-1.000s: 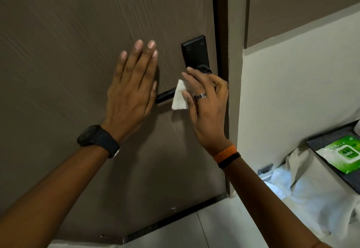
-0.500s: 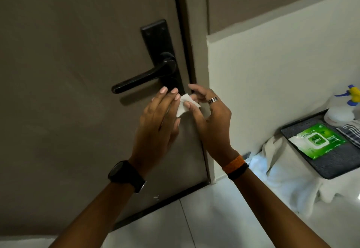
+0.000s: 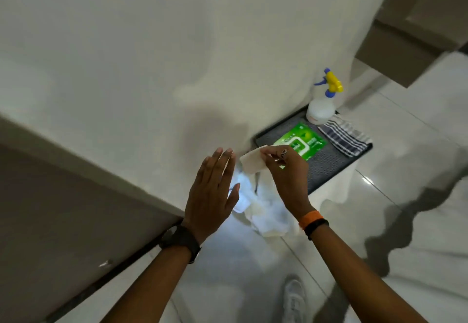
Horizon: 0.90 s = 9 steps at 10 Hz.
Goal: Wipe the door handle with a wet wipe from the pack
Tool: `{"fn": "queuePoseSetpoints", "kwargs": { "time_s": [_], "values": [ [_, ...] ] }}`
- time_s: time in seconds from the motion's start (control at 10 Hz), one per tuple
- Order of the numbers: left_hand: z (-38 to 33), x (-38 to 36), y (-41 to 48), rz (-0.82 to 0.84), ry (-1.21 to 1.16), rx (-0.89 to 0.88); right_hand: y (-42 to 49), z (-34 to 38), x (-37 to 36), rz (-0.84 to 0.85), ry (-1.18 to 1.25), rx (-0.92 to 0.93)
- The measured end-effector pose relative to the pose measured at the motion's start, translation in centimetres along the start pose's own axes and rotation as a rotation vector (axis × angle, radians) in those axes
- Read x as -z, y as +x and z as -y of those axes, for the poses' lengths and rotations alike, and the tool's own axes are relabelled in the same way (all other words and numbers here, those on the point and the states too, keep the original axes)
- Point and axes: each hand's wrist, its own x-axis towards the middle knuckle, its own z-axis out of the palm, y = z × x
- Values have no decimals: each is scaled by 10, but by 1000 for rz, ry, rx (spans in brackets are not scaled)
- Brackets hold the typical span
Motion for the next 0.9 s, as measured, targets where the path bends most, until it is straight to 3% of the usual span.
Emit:
{"fn": "queuePoseSetpoints", "kwargs": {
  "time_s": [0.2, 0.4, 0.7, 0.9],
  "values": [
    [-70, -122, 62, 197, -56, -33, 76, -142, 69, 60, -205, -248],
    [-116, -221, 94, 338, -92, -47, 113, -231, 90, 194, -332, -254],
    [-130, -279, 91, 399, -83, 13, 115, -272, 97, 252, -582, -175],
    [-125, -256, 90, 253, -147, 60, 102, -236, 95, 152, -798, 55]
  ]
}}
